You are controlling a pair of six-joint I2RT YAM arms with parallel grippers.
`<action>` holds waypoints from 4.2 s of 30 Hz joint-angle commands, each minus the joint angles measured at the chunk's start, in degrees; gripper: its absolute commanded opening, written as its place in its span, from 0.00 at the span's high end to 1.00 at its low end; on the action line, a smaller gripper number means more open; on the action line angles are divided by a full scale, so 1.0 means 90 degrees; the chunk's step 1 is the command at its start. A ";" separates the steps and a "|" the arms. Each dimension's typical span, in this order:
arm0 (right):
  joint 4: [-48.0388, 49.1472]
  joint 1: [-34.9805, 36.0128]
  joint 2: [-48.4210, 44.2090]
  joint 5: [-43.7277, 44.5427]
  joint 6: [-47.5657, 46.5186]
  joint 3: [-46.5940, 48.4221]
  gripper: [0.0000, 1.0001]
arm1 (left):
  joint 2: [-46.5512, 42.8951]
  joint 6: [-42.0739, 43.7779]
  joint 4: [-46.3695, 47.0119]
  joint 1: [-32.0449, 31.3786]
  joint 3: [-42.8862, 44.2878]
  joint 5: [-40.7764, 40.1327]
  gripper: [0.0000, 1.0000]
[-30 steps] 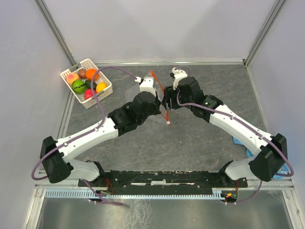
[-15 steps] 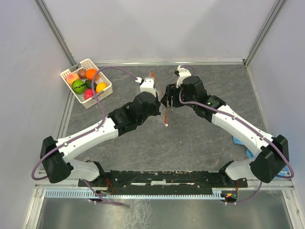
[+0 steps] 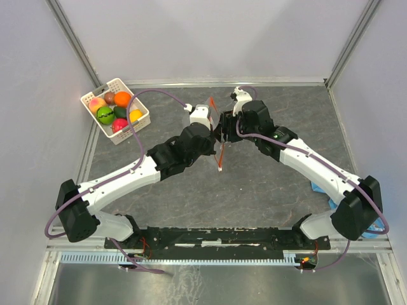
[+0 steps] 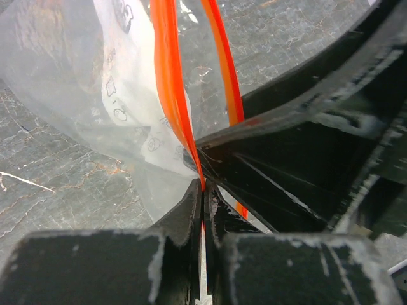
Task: Place the food in the zip-top bag and seal the zipper
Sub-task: Open the zipper of the food storage bag.
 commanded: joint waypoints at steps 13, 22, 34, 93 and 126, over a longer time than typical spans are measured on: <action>-0.1012 -0.0005 -0.0029 0.1985 -0.0578 0.0055 0.79 | -0.0316 0.0354 -0.0373 -0.0004 0.0174 -0.1104 0.97; -0.1915 -0.0009 -0.0412 0.3922 -0.1055 0.0040 0.90 | -0.0250 0.0365 -0.0712 0.0050 0.0147 -0.1795 0.97; -0.1889 -0.0009 -0.0549 0.3867 -0.1431 0.0296 0.99 | 0.0100 0.0361 0.0283 0.0074 0.0092 -0.0314 0.83; -0.2777 0.0075 0.1003 0.3053 -0.2064 0.1376 0.96 | 0.1485 -0.1470 0.3211 0.0627 -0.0294 0.0324 0.97; -0.0898 0.1102 -0.0229 0.3472 -0.0422 -0.0864 0.35 | 0.0684 -0.3127 0.3223 0.0782 -0.1221 0.0239 0.97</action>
